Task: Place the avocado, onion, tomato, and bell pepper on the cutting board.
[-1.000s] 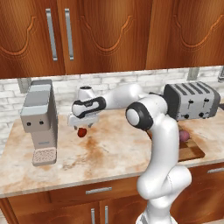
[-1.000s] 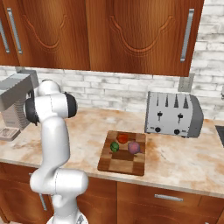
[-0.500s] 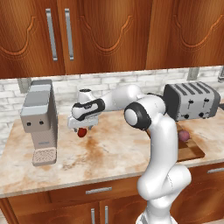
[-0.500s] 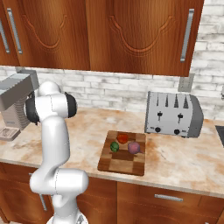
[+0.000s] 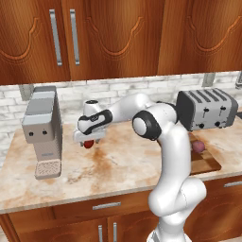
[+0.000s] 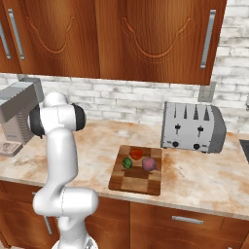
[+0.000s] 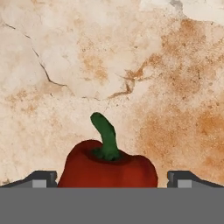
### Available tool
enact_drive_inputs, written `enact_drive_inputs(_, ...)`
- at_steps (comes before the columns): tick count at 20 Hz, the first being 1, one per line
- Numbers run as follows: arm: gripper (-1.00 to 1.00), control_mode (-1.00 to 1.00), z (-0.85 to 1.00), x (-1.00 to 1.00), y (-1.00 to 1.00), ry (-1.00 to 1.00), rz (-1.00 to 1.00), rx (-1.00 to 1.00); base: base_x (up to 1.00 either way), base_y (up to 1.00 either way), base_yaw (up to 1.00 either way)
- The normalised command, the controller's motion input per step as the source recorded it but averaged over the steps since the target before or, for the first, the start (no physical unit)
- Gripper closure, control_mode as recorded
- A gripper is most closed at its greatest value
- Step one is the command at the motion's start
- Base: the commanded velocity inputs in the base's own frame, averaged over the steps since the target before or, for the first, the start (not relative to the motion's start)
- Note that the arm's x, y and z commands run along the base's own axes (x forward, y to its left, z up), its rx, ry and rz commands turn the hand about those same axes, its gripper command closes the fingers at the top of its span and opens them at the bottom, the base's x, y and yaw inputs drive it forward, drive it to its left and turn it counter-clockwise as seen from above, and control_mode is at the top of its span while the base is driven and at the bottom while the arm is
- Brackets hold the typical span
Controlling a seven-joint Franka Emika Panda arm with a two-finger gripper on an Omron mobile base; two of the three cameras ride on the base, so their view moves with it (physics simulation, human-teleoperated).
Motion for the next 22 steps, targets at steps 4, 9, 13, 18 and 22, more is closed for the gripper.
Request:
enact_drive_inputs(4,1.00,-1.00,-0.09,0.00,0.12,0.00,0.00,-0.02,0.00,0.00,0.00)
enact_drive_inputs(9,1.00,-1.00,0.20,-0.31,0.00,-0.07,0.00,-0.02,0.00,0.00,0.00)
enact_drive_inputs(13,1.00,-1.00,0.56,-0.41,-0.04,-0.07,0.00,-0.01,0.00,0.00,0.00)
enact_drive_inputs(18,1.00,-1.00,0.58,-0.70,-0.18,-0.10,0.00,0.00,0.00,0.00,0.00)
enact_drive_inputs(22,1.00,-1.00,0.55,-0.79,-0.31,-0.07,-0.01,0.00,0.00,0.00,0.00)
